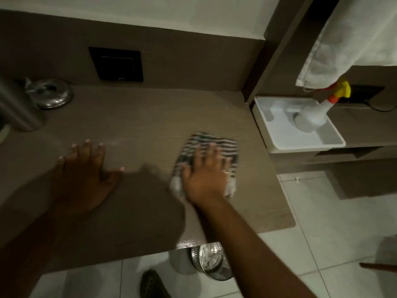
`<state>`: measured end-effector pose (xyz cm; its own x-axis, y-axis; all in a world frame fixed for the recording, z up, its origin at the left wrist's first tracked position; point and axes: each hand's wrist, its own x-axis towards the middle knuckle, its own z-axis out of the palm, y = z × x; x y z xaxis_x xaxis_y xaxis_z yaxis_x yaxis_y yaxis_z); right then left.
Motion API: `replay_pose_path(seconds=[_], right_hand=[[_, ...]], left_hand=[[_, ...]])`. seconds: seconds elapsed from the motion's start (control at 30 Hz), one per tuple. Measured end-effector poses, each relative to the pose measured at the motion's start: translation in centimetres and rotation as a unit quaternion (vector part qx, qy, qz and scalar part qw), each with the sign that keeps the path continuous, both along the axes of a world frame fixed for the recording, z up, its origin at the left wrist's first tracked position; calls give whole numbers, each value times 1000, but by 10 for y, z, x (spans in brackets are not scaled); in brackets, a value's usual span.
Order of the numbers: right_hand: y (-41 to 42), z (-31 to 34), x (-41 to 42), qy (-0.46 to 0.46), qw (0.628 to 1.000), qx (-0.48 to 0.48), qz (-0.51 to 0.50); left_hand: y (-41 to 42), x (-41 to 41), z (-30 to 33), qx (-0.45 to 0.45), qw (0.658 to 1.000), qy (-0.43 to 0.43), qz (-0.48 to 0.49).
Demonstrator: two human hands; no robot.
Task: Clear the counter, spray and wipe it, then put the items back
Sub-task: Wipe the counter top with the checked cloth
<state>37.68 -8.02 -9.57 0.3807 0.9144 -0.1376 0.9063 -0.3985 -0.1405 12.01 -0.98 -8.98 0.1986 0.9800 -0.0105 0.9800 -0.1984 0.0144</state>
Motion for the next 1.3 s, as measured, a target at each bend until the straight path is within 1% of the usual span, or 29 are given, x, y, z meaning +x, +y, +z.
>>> replay_pose_path(seconds=[0.07,0.1,0.13,0.2,0.3,0.4,0.47,0.5,0.53,0.6,0.67,0.73,0.8,0.87,0.93,1.0,1.1,1.13,1.17,1.2,1.23,1.3], right_hand=[[-40,-2,-24,17,992,30,119],[-66,-2,-20,18,986,40,162],[-91,-2,-5,15,982,40,182],[-128,-2,43,-3,988,29,152],[-145,5,110,-21,999,-8,42],[-107,7,129,-33,999,-16,-35],[-61,8,115,-31,996,-21,-80],[-38,9,99,-22,996,-27,-85],[-21,10,77,-11,997,-31,-71],[-10,6,26,4,1000,-9,25],[-35,3,-15,37,990,26,133],[-77,2,-16,45,979,38,195],[-109,0,16,24,983,36,178],[-122,1,59,-1,993,23,118],[-109,3,89,-20,999,5,44],[-74,2,99,-35,999,6,-31],[-3,-1,86,-34,988,2,-151],[23,-2,76,-26,984,-4,-178],[50,0,63,-15,982,-10,-186],[73,2,45,-7,986,-16,-166],[90,3,22,-4,992,-17,-122],[106,4,-23,0,1000,-8,29]], left_hand=[[-1,-1,1,5,1000,5,-7],[-1,-2,1,6,1000,6,-8],[-1,-2,2,5,1000,4,-8],[0,-2,3,0,1000,-1,-6],[-1,-1,4,8,1000,-2,-2],[-2,0,3,15,1000,7,-3],[-3,1,1,15,1000,5,-2],[-3,2,0,18,1000,-1,0],[-4,2,-2,20,1000,-10,2],[-2,1,-5,21,1000,-20,-2],[1,-3,-7,14,1000,-10,-14],[3,-4,-6,2,1000,-4,-23],[2,-3,-1,1,1000,-11,-10],[-1,0,3,-1,1000,-16,2],[-3,1,6,3,1000,-16,2],[-3,0,5,-6,1000,-30,4],[-3,-2,0,-13,999,-48,6],[-2,-3,-1,-14,999,-48,8],[-1,-3,-2,-16,999,-44,9],[-1,-4,-2,-20,999,-38,8],[0,-4,-2,-24,999,-31,7],[0,-4,-1,-28,999,-21,6]])
